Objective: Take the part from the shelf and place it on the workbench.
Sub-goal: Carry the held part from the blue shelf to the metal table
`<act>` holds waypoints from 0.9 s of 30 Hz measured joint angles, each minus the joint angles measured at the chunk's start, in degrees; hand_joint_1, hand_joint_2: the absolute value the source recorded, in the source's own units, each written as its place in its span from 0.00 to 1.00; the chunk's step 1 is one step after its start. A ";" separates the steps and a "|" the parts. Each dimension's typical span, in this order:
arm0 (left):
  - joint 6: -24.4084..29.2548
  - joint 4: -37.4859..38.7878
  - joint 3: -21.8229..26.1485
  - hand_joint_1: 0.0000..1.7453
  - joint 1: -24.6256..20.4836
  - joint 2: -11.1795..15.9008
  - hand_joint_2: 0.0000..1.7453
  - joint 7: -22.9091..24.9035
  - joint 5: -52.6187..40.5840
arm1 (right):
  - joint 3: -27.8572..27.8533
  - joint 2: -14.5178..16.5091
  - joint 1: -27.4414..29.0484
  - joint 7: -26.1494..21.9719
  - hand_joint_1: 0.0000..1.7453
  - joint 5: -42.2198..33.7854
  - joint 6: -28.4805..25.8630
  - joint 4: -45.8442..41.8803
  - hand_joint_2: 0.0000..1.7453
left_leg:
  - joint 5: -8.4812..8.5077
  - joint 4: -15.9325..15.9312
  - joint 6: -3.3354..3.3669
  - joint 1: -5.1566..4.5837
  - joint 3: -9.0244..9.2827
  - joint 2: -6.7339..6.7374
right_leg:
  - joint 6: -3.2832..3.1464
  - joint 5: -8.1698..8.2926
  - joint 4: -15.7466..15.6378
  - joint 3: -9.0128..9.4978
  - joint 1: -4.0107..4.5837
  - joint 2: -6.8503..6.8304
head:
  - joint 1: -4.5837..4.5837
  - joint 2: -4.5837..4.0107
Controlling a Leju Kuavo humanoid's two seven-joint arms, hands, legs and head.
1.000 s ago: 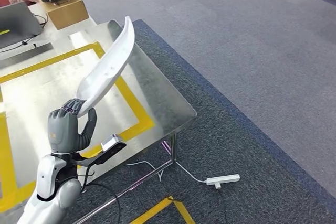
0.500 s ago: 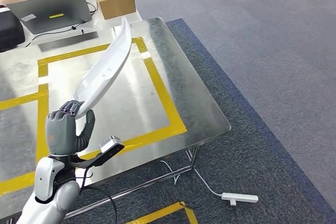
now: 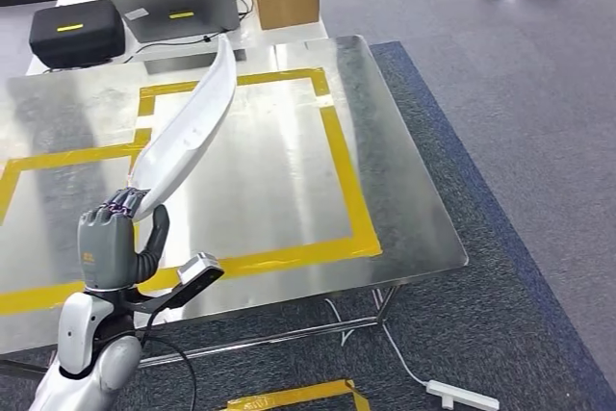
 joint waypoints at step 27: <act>-2.62 -2.50 1.28 1.00 2.13 0.52 1.00 2.43 -2.01 | 3.51 2.20 1.83 -5.38 0.00 -1.63 -2.71 0.23 0.00 | -0.76 -1.30 1.24 0.04 1.34 -4.98 | -0.08 1.77 0.84 -2.88 0.27 5.61 | 0.61 0.00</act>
